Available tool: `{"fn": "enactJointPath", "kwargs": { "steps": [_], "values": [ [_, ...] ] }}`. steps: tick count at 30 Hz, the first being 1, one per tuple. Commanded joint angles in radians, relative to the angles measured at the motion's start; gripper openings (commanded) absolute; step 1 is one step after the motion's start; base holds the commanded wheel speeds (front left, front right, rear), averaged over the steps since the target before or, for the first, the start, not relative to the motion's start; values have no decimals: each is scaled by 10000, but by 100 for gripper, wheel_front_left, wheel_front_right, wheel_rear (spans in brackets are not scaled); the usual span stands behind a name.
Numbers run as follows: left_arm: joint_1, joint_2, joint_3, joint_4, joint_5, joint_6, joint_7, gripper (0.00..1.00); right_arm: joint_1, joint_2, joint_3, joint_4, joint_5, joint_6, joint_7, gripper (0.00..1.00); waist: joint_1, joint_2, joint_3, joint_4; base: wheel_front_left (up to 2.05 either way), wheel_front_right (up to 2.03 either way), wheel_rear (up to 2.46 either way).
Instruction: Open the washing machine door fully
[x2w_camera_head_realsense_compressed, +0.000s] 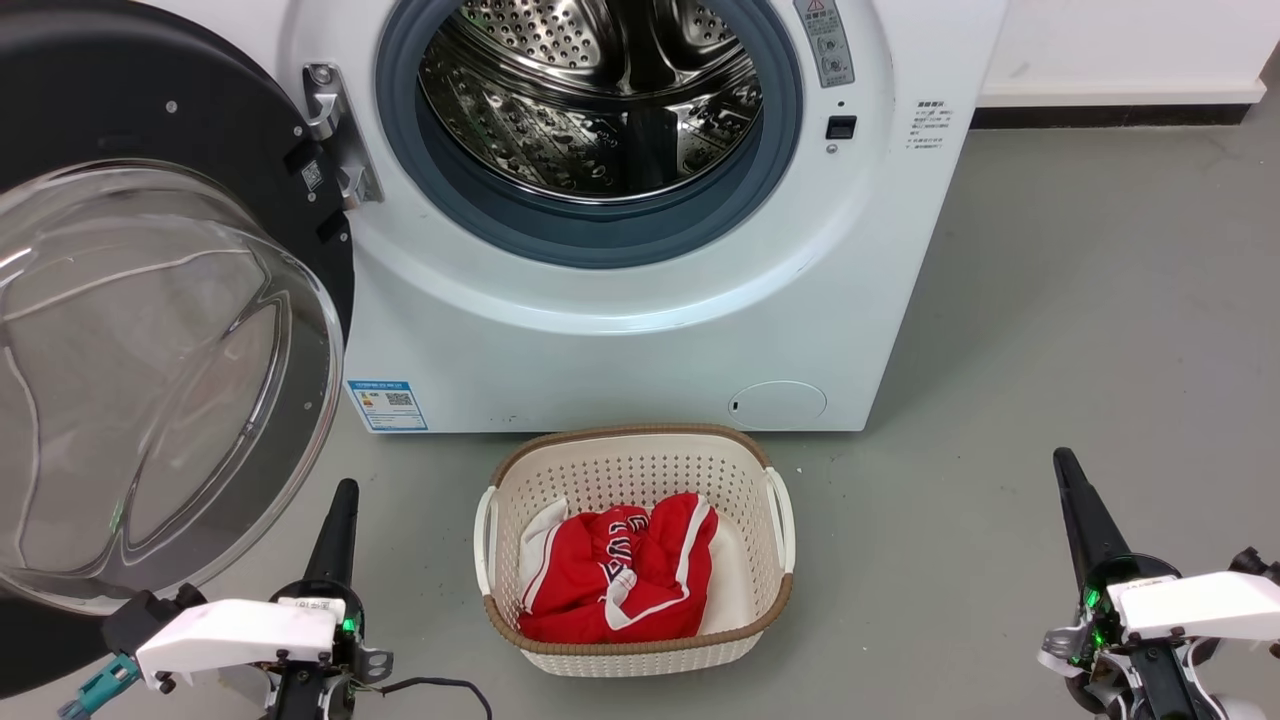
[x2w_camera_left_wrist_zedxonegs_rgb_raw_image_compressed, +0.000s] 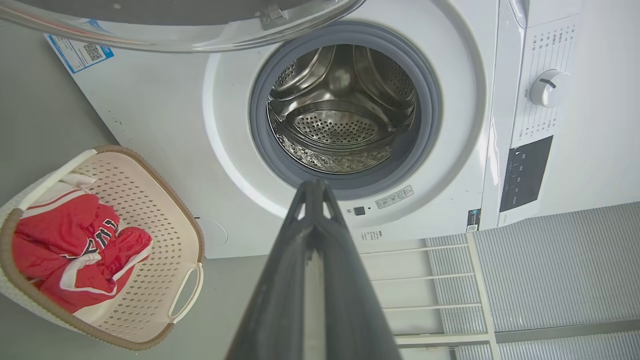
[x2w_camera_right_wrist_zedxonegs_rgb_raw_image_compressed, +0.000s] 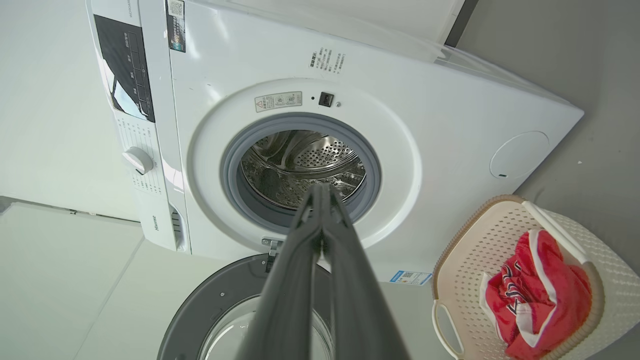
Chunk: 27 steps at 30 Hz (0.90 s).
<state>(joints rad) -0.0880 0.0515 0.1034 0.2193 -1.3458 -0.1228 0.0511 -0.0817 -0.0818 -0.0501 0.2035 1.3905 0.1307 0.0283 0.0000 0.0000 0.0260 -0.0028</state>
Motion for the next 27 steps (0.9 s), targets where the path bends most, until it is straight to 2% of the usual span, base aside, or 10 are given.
{"fn": "enactJointPath", "kwargs": {
  "steps": [1,27],
  "values": [
    [-192,3,36,-1,-238,-38,68,0,-169,-24,-33,21,243,1,69,0,0,0,-11,2,0,0,0],
    [-229,-13,115,234,-2236,-86,547,0,-242,36,-223,340,2134,0,479,0,0,0,-181,22,0,0,0]
  ]
}}
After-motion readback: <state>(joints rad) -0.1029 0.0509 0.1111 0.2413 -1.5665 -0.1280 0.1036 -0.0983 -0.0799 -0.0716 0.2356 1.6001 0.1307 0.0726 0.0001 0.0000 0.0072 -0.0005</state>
